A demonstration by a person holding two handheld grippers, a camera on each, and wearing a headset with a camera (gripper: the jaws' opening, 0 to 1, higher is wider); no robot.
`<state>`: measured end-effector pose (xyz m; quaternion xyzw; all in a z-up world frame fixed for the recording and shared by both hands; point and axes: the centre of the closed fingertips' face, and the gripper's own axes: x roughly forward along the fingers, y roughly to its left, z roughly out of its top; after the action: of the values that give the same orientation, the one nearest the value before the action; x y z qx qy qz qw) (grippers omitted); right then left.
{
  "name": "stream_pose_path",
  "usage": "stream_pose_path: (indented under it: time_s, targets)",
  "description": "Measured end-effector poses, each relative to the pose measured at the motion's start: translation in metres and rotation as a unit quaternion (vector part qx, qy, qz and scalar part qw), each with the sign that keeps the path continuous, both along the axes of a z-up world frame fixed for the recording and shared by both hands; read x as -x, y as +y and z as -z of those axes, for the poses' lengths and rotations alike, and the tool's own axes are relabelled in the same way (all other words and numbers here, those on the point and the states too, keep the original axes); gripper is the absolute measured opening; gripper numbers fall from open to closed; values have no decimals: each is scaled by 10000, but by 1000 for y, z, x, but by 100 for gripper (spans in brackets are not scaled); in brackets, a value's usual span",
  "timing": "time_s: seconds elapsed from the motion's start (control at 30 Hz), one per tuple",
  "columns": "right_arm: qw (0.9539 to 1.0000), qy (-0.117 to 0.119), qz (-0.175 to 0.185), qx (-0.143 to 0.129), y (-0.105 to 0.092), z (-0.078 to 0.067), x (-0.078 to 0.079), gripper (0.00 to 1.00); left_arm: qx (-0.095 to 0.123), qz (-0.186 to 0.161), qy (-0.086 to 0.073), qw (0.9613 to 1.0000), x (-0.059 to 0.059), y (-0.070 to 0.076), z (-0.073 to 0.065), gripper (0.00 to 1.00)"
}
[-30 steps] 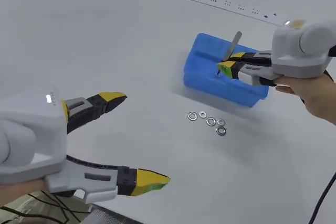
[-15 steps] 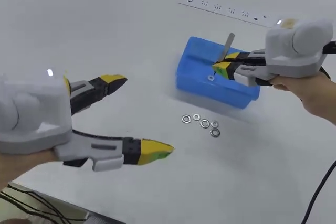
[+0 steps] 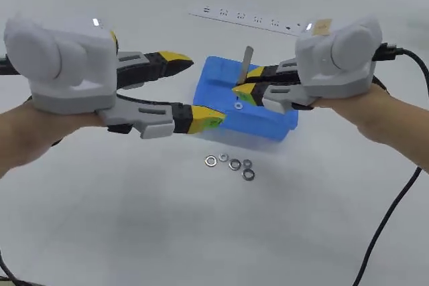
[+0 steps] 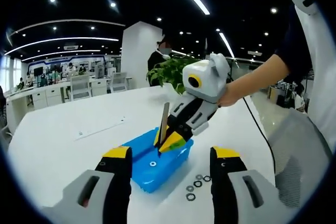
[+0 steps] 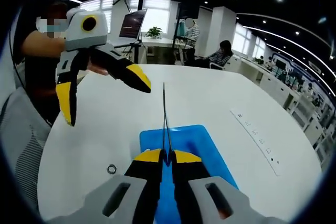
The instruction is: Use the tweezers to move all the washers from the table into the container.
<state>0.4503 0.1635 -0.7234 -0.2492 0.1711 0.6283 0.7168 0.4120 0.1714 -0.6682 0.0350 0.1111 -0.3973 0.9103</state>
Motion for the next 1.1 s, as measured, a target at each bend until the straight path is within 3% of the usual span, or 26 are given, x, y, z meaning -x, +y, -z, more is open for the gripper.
stream_pose_path:
  time_s: [0.1, 0.33, 0.4, 0.43, 0.5, 0.7, 0.87, 0.9, 1.0, 1.1]
  targets:
    - [10000, -18, -42, 41, -1, 2, 2, 8, -125, 224, -35, 9997, -13, -11, 0, 56]
    - [9998, -82, -150, 76, 0, 2, 5, 8, -491, 716, -181, 9961, -28, -29, -4, 47]
    - [9998, -92, -163, 80, 1, 2, 5, 8, -522, 894, -246, 9943, -28, -34, -8, 41]
    - [9998, -99, -172, 84, 1, 2, 5, 8, -507, 1078, -363, 9922, -26, -38, -12, 35]
    - [9997, -105, -179, 93, 1, 3, 5, 8, -490, 1167, -327, 9914, -26, -40, -15, 27]
    - [9996, -133, -225, 98, 2, 3, 5, 8, -806, 1489, -322, 9850, -21, -40, -12, 17]
    - [9980, -296, -511, 227, 3, 5, 13, 8, -951, 1595, -374, 9819, -18, -39, -12, 8]
    - [9980, -293, -488, 261, 2, 6, 14, 8, -965, 1768, -300, 9790, -11, -43, -10, 8]
    - [9973, -392, -525, 322, 2, 7, 13, 8, -1306, 1785, -556, 9737, -10, -45, -10, 7]
    - [9969, -494, -509, 354, 1, 6, 9, 10, -1384, 1741, -611, 9730, -12, -45, -10, 6]
